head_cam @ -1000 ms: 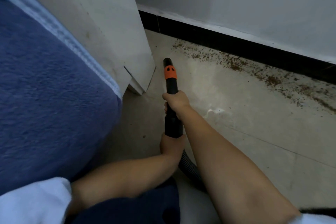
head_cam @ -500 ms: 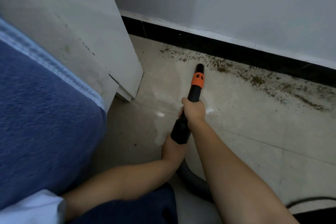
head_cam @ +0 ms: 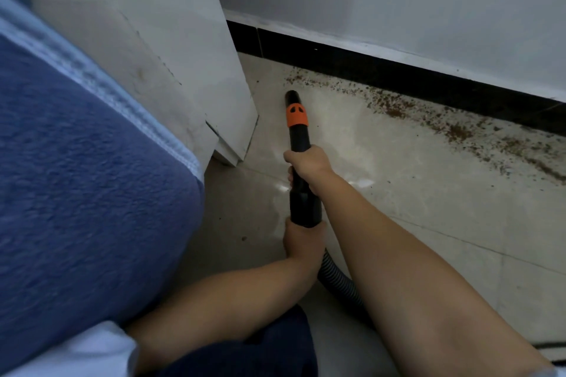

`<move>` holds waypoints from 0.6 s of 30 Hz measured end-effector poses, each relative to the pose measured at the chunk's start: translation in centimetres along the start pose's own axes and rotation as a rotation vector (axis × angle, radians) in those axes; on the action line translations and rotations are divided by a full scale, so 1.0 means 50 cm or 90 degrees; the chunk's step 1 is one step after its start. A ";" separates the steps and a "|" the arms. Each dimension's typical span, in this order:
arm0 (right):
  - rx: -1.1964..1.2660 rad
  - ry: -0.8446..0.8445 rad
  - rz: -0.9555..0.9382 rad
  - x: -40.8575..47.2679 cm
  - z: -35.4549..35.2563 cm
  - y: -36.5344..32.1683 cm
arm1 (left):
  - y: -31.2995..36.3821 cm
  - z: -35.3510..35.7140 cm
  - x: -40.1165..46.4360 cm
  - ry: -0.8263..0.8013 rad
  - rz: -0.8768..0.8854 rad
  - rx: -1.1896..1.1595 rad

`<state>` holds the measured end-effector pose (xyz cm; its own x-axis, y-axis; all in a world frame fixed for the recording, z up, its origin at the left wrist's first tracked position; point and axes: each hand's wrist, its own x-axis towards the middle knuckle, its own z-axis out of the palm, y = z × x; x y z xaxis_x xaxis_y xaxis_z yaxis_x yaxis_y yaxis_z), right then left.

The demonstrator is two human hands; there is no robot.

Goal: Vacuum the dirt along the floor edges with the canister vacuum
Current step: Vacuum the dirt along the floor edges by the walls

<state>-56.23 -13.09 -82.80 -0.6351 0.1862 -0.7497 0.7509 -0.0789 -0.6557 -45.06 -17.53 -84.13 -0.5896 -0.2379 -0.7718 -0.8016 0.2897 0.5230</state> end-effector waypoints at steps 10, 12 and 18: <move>0.110 0.087 0.007 0.015 -0.023 0.006 | 0.016 -0.011 0.013 0.003 0.017 0.028; 0.139 0.133 0.009 0.014 -0.041 0.017 | 0.015 -0.007 0.010 -0.015 0.030 0.064; 0.199 0.237 0.019 0.017 -0.088 0.028 | 0.035 0.002 0.015 -0.097 0.063 0.127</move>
<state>-54.93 -8.75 -83.97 -0.4634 0.5120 -0.7232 0.6411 -0.3697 -0.6725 -46.91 -17.11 -83.83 -0.6299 -0.0616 -0.7742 -0.6967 0.4853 0.5282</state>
